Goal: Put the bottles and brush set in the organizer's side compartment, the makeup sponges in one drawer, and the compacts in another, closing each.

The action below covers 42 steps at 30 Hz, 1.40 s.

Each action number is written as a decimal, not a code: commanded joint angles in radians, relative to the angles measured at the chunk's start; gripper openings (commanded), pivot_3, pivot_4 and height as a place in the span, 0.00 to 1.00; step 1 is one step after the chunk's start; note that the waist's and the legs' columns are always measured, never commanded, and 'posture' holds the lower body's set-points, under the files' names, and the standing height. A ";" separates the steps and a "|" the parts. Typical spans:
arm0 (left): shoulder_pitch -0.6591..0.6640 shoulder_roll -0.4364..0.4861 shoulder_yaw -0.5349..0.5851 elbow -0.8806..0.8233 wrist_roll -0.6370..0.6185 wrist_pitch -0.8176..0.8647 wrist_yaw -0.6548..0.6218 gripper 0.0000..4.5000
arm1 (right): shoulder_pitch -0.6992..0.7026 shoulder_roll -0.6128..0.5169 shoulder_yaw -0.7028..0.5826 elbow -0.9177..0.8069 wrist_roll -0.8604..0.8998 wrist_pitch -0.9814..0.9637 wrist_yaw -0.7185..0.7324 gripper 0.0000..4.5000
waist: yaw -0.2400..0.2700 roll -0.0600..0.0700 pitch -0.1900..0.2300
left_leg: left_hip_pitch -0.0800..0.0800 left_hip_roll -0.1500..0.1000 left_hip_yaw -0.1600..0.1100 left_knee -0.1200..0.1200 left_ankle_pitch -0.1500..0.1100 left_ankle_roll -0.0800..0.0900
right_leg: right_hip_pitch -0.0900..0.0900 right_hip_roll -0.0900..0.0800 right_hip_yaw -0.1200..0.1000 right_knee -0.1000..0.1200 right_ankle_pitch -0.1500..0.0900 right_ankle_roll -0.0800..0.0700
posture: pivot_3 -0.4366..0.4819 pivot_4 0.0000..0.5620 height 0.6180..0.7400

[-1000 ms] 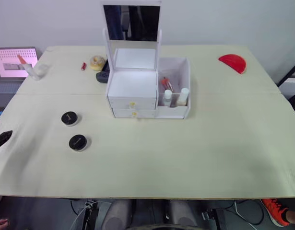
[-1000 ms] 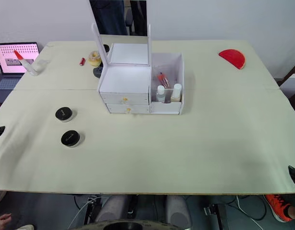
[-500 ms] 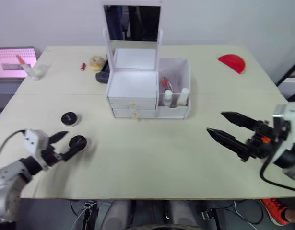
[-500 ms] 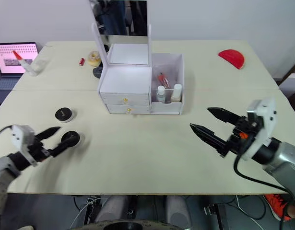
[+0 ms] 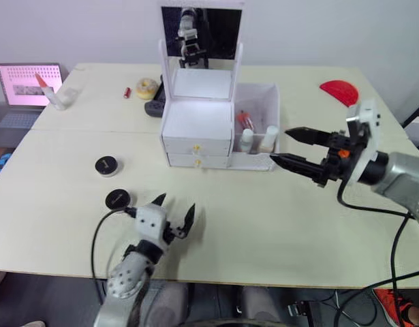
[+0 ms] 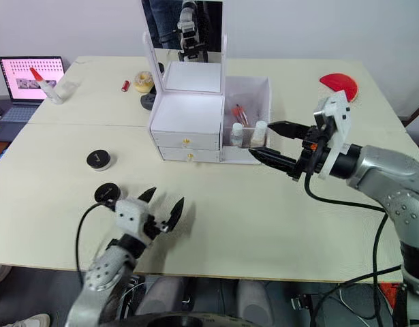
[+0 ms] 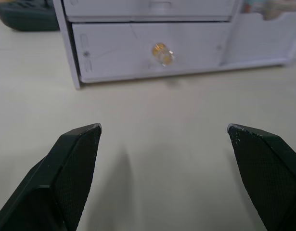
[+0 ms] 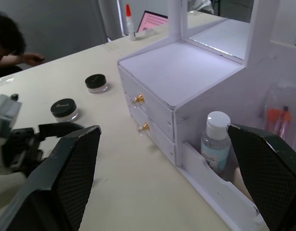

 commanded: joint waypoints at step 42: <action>-0.407 -0.118 -0.057 0.445 0.055 -0.208 0.161 0.01 | 0.022 0.021 -0.060 -0.077 -0.038 0.052 0.006 1.00 | 0.001 0.000 0.000 | -0.001 0.000 0.001 0.001 -0.001 0.002 | -0.002 0.002 0.001 0.000 0.003 0.005 | 0.48 0.27 1.00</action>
